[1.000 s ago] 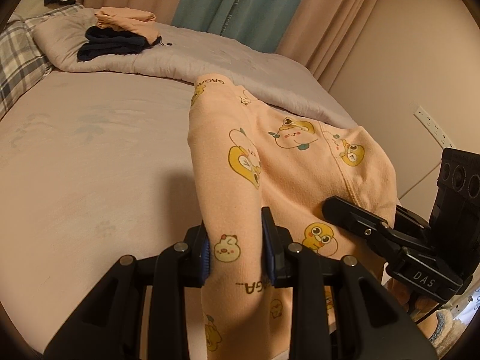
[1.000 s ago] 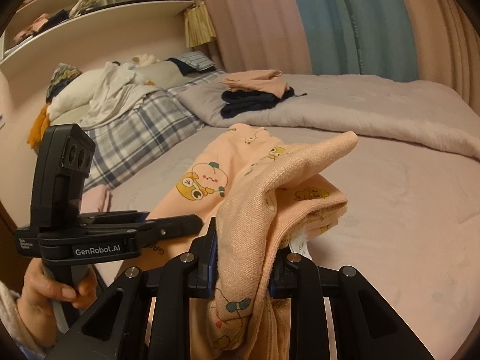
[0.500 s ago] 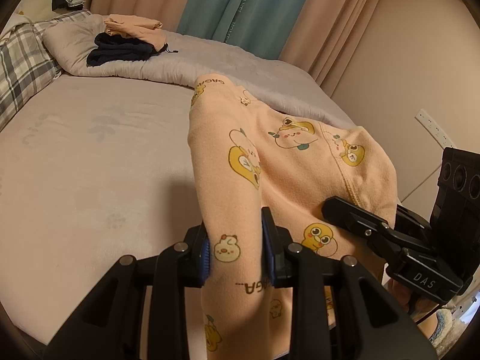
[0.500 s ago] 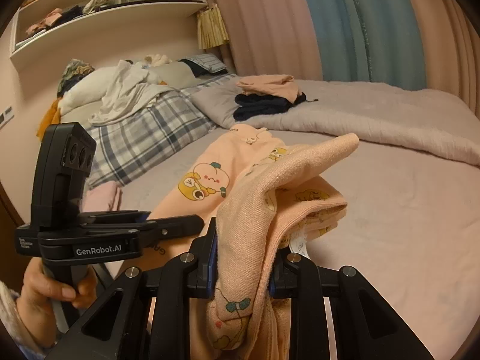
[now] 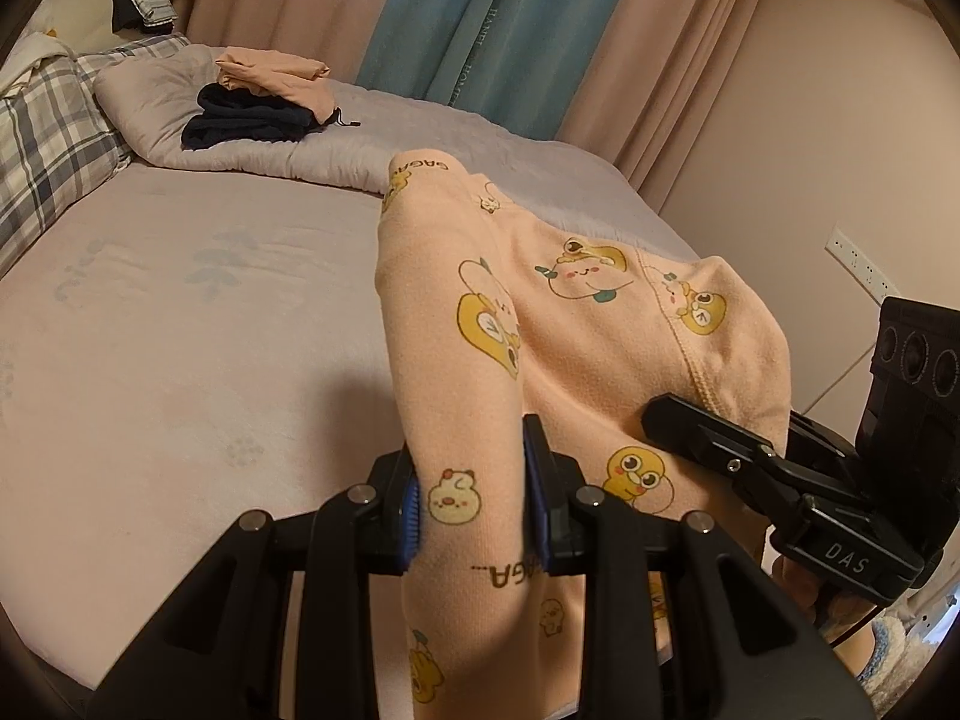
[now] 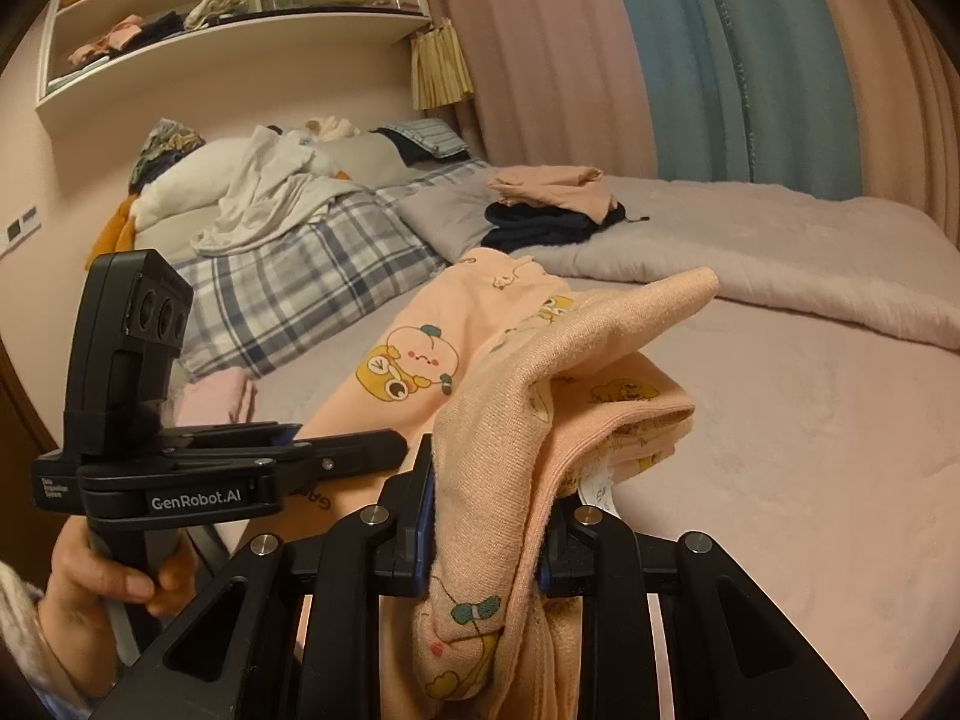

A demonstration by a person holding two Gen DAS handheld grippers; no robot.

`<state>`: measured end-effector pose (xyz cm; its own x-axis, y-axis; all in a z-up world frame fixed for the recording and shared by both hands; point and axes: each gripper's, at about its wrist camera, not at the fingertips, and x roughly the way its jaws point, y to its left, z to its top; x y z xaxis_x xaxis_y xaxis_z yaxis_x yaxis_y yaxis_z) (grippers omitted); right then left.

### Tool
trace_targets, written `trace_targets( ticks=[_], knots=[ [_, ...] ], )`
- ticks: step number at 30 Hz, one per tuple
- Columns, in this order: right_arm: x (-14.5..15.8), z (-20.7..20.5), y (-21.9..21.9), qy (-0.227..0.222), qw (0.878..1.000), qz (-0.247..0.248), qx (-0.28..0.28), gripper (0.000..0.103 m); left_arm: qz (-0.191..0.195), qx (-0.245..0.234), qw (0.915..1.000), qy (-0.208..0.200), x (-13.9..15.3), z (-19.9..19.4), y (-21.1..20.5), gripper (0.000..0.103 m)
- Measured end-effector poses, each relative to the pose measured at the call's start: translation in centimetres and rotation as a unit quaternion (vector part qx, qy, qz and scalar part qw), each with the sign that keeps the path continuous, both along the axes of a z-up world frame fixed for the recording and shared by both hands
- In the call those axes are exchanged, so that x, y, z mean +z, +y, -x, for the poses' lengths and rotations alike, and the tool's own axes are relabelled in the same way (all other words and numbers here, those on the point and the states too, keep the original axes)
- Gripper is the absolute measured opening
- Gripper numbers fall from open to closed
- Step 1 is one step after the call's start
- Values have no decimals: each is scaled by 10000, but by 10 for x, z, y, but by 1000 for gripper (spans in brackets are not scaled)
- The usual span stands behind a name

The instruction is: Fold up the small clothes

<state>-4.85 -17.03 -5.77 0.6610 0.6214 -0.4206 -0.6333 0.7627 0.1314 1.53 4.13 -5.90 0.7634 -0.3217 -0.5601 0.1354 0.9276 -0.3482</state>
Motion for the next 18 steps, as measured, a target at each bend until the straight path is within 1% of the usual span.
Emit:
trace_targets(
  ticks=[4, 9, 18],
  knots=[
    [-1, 0, 4, -28, 10000, 83, -21, 27, 9, 8, 10000, 8, 0, -4, 3, 28],
    [0, -2, 8, -7, 10000, 74, 7, 27, 48, 44, 10000, 17, 0, -7, 8, 28],
    [1, -9, 21, 12, 9998, 195, 86, 27, 17, 160, 9998, 68, 0, -11, 16, 28]
  ],
)
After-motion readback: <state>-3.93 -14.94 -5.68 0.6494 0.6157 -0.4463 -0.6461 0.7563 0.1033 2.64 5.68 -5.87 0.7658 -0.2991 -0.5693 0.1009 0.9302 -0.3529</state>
